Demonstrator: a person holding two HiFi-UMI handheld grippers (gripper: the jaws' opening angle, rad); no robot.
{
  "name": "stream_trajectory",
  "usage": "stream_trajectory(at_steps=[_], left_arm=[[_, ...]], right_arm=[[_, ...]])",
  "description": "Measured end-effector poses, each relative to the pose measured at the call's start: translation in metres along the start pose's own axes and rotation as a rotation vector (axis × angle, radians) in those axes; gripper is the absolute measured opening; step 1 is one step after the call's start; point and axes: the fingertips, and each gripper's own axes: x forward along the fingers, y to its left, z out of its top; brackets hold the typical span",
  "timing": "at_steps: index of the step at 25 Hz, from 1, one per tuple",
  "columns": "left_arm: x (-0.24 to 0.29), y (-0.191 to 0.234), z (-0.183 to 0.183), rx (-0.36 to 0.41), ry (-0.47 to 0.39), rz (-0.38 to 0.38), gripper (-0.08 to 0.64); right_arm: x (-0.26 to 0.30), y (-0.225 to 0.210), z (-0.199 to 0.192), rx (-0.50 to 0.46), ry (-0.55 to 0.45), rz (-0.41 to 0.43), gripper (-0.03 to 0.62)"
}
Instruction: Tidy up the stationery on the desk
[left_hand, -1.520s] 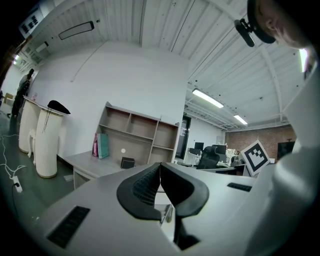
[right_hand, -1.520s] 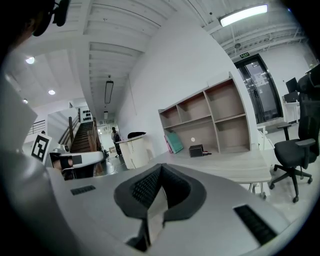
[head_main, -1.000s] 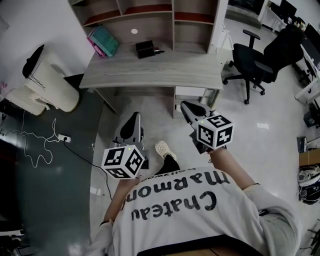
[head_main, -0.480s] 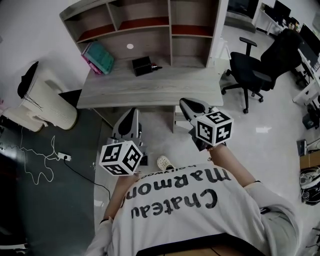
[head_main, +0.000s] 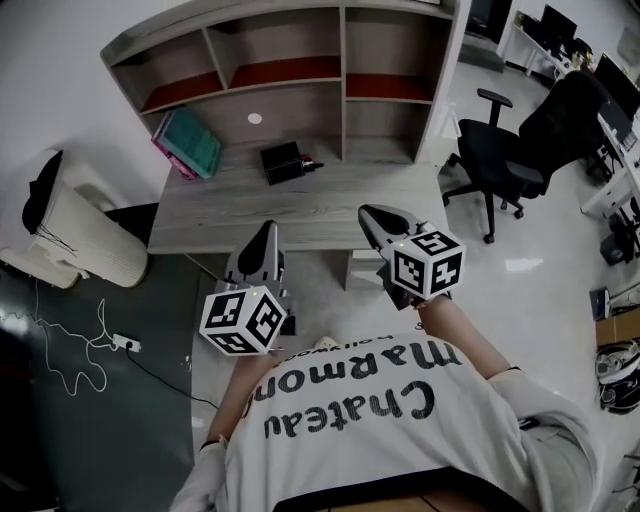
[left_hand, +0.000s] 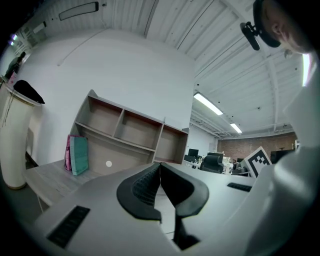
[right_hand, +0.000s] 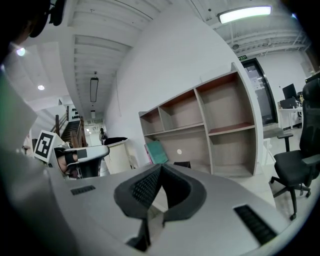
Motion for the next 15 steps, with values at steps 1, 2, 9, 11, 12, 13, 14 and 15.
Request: stream_trajectory(at_steps=[1,2,9,11,12,13,14,15], left_arm=[[0.007,0.002,-0.001,0.000,0.004,-0.003,0.015],[0.013,0.006,-0.003,-0.003,0.009,-0.005,0.015],[0.058,0.036,-0.007,-0.030,0.026,-0.026,0.015],[0.068,0.042,-0.004,-0.028,0.025,-0.028,0.015],[0.073,0.046,-0.002,-0.031,0.026,-0.027,0.015],[0.076,0.049,-0.002,-0.035,0.029,-0.026,0.015],[0.079,0.052,-0.001,-0.038,0.032,-0.026,0.015],[0.082,0.055,-0.001,-0.040,0.035,-0.026,0.015]], right_arm=[[0.005,-0.005,0.001,0.004,0.004,-0.003,0.017],[0.010,-0.010,0.001,0.007,0.007,-0.006,0.017],[0.051,-0.035,0.005,0.011,0.018,-0.023,0.017],[0.059,-0.042,0.007,0.020,0.023,-0.031,0.017],[0.063,-0.044,0.008,0.021,0.026,-0.033,0.017],[0.067,-0.046,0.009,0.021,0.028,-0.033,0.017],[0.071,-0.048,0.011,0.020,0.030,-0.034,0.017],[0.075,-0.049,0.012,0.020,0.031,-0.034,0.017]])
